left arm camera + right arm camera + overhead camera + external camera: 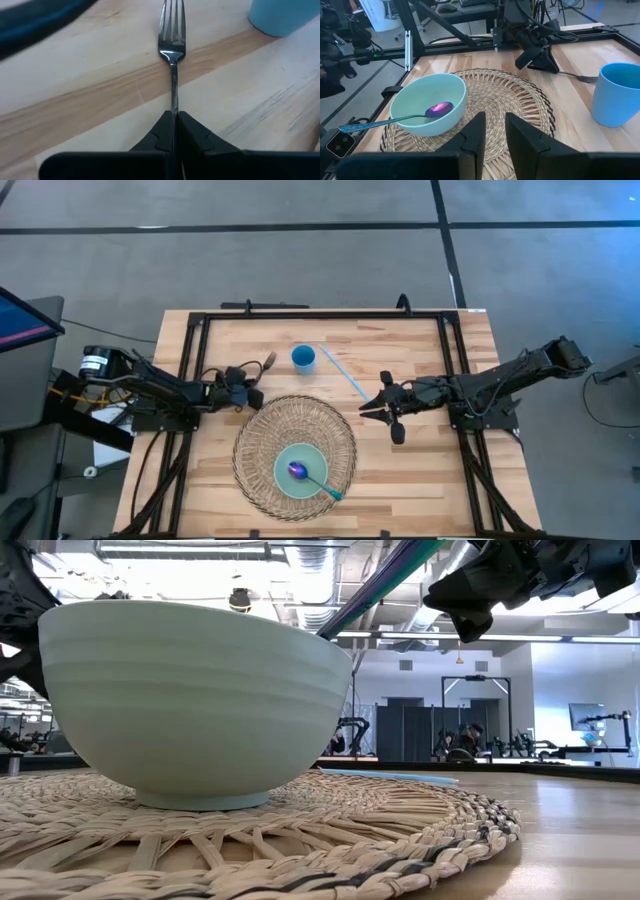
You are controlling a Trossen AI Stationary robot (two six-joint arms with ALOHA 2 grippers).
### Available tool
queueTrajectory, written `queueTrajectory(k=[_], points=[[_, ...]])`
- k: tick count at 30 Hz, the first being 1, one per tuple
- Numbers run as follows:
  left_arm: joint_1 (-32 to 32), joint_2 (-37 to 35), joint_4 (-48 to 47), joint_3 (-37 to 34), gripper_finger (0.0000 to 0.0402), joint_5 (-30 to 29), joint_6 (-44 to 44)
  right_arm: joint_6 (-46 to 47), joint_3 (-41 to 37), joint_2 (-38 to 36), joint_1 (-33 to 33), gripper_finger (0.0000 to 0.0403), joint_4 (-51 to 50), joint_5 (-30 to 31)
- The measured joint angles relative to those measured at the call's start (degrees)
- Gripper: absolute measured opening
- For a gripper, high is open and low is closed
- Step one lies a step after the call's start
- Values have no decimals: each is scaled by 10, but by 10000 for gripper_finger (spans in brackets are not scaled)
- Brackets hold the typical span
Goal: Pick & Place Utensil
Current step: Put the black fork into the green bowl on the woven placemat
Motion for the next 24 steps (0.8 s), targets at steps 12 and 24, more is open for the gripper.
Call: queueTrajectory(k=[12,24], points=[[-40,-105,-5,92,9,73,104,0,0,0,0,68,0,0],[-148,-138,-129,195,9,-17,128,0,0,0,0,68,0,0]])
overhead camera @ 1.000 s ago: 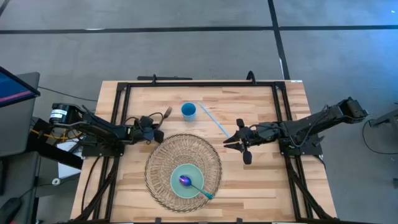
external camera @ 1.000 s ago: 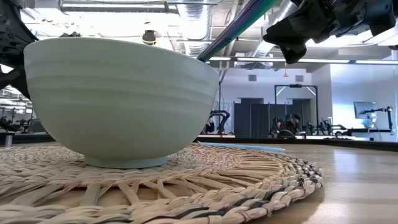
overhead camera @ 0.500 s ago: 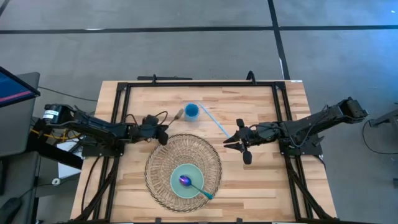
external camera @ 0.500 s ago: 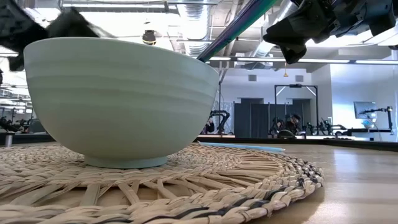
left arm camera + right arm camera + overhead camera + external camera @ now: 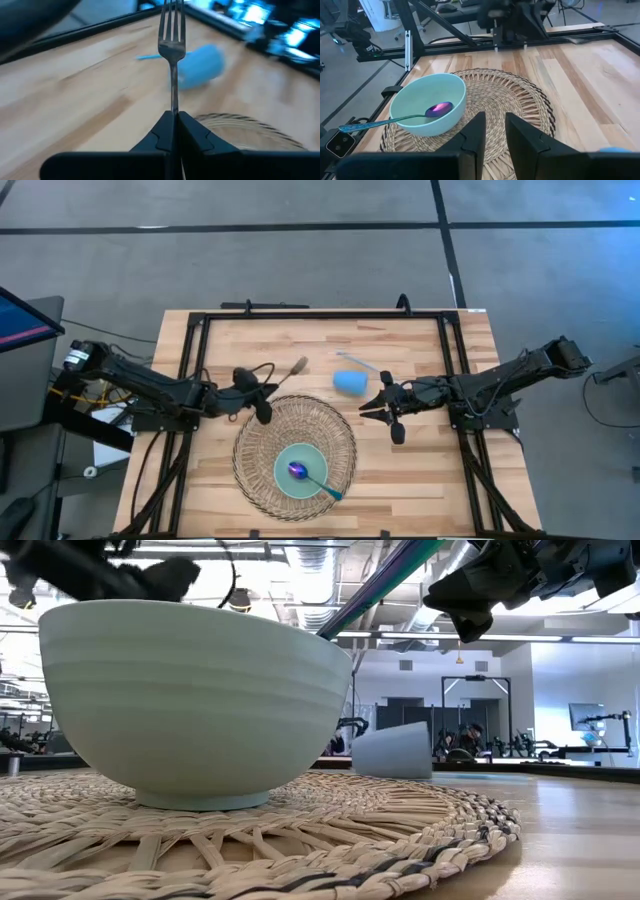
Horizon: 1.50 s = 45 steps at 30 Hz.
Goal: Pick & Place Utensil
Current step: Put the black fork into the green bowl on the woven placemat
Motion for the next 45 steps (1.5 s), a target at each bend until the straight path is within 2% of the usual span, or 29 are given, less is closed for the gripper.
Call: queueTrajectory(k=[8,13,17,22,26,29,31,33,35,37,41,45], points=[[-84,57,-10,152,8,15,142,0,0,1,-10,68,0,1],[-126,139,-130,283,8,16,169,0,0,1,-12,68,-1,1],[-148,205,-305,395,8,31,90,0,0,1,-11,68,-1,1],[-163,266,-516,494,9,127,-93,0,0,1,-11,68,-2,1],[-186,287,-590,504,9,226,-179,0,0,1,-11,68,-2,1],[-218,300,-606,504,11,292,-203,0,0,1,-11,68,-2,0],[-242,309,-605,504,11,289,-204,0,0,1,-11,68,-2,1],[-256,320,-605,504,11,250,-206,-6,0,1,-12,68,-2,1],[-257,333,-605,504,12,217,-206,-7,0,1,-12,68,0,1],[-248,344,-604,504,13,210,-205,-7,0,1,-14,68,0,1],[-208,365,-603,504,14,267,-204,-6,0,1,-27,68,2,1],[-169,381,-596,504,18,284,-193,-6,0,1,-39,68,9,1]])
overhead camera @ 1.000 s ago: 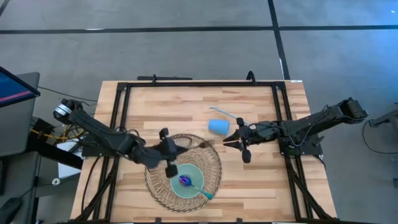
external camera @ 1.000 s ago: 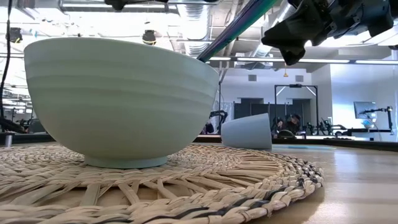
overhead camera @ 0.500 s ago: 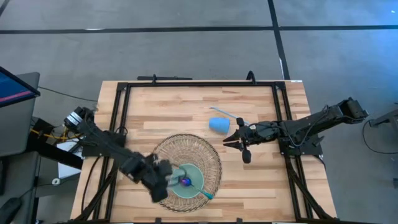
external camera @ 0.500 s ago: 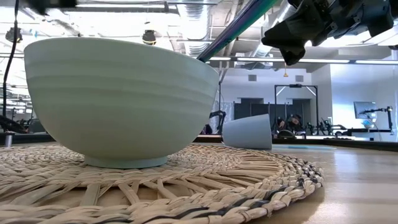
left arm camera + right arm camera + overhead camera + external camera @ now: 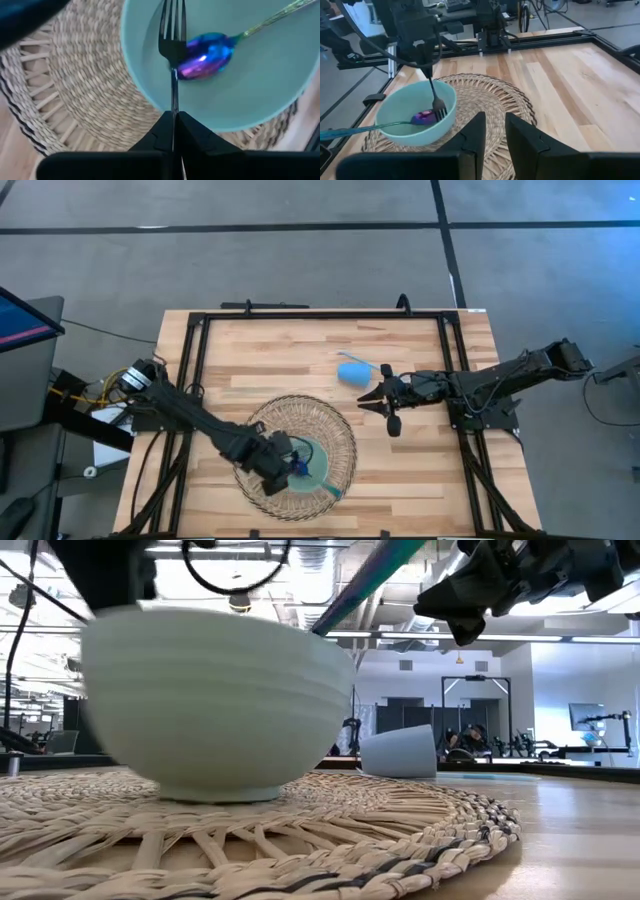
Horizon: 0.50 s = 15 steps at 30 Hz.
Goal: Pick & Place Utensil
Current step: Put the black fork into the green bowl on the woven placemat
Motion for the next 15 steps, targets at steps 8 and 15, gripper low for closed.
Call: queueTrajectory(k=[8,15], points=[[38,1,4,0,33,47,22,2,0,0,-2,68,0,0],[40,1,8,0,43,58,50,2,0,0,-1,68,0,0]])
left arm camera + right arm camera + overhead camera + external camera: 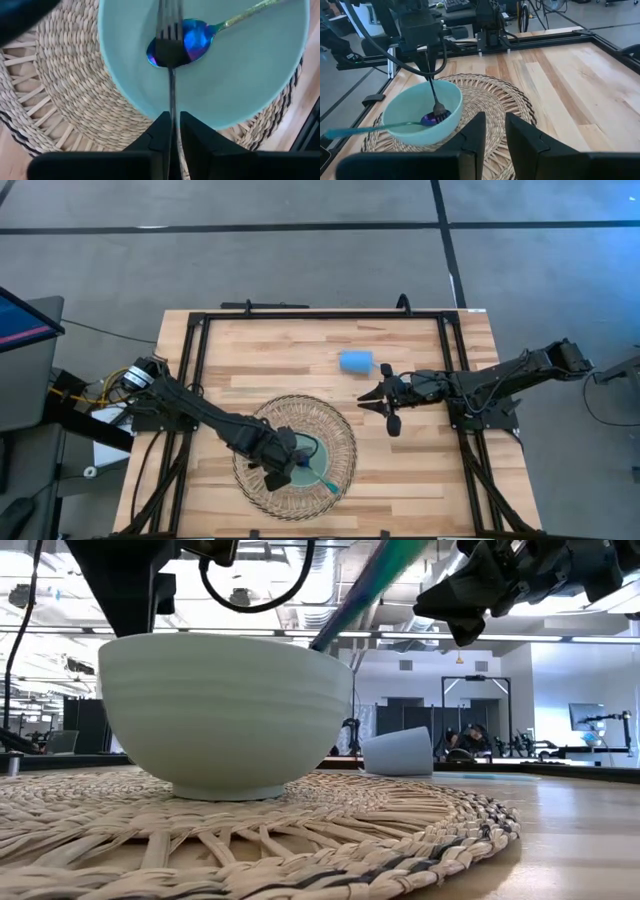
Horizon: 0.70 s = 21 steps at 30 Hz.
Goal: Pick & Place Utensil
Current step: Put the black fork into the green bowl on the woven placemat, then put the blue cup on the top right of the woven placemat
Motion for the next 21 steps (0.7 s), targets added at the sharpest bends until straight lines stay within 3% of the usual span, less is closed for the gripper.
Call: queueTrajectory(k=[10,21], points=[[2,0,4,0,77,-1,2,0,0,0,0,68,0,0],[12,-56,70,-1,70,-5,2,0,0,0,-1,68,-6,1]])
